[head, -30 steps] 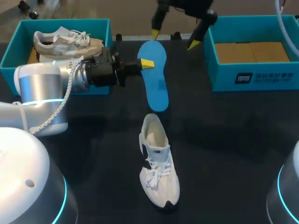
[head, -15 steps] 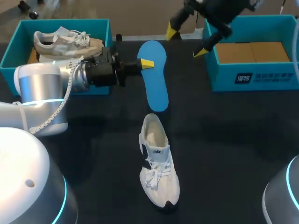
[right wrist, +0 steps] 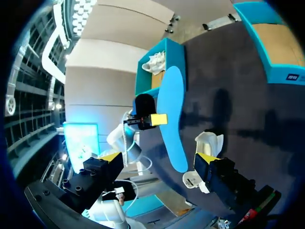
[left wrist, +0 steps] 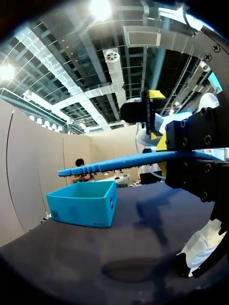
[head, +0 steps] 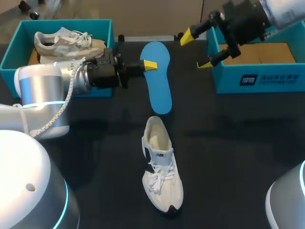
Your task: Take the shoe out of the shoebox, open the shoe tongue, remove and reinsert the insole, then place the shoe into the shoebox
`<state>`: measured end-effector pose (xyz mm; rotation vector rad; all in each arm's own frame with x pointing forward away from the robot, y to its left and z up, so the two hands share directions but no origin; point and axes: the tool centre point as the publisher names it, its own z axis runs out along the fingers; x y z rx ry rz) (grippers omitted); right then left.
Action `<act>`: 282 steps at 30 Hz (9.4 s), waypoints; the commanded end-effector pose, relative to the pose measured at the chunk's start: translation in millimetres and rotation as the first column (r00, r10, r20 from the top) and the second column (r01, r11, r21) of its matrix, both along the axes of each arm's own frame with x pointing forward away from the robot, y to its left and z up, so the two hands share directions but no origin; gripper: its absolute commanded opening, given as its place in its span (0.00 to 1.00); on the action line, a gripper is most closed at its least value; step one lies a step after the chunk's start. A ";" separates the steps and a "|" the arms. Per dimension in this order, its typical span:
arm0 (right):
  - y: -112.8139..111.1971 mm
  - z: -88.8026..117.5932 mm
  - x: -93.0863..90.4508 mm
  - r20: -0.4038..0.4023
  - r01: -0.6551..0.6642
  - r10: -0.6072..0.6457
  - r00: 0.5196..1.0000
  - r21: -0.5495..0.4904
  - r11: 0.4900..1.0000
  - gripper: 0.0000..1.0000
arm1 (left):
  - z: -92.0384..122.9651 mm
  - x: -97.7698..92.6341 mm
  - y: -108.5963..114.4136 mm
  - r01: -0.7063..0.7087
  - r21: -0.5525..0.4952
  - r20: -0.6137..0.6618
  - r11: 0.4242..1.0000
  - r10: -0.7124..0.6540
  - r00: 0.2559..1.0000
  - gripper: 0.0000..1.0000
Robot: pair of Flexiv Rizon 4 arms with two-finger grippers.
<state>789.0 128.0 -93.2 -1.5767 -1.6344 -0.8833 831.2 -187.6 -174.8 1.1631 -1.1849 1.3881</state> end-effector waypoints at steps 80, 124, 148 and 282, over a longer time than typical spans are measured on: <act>-1.5 -28.2 3.4 -0.023 0.014 -0.002 1.000 0.506 0.862 1.00 | 41.4 0.7 37.8 -0.010 0.047 0.789 0.999 -0.043 -0.613 0.00; -1.5 -28.2 3.4 -0.023 0.014 -0.002 1.000 0.506 0.862 1.00 | 36.7 8.7 4.1 -0.160 0.002 0.022 0.987 -0.160 -0.987 0.00; 51.1 -36.0 -2.9 0.060 -0.052 0.029 0.998 0.434 0.900 0.73 | 34.5 20.4 -9.0 -0.142 -0.011 -0.021 0.990 -0.142 -0.990 0.00; 56.6 -72.5 -7.6 0.502 -0.141 -0.031 0.864 0.302 0.943 0.00 | 27.8 -21.1 74.5 -0.121 0.670 0.396 0.732 -0.490 -0.776 1.00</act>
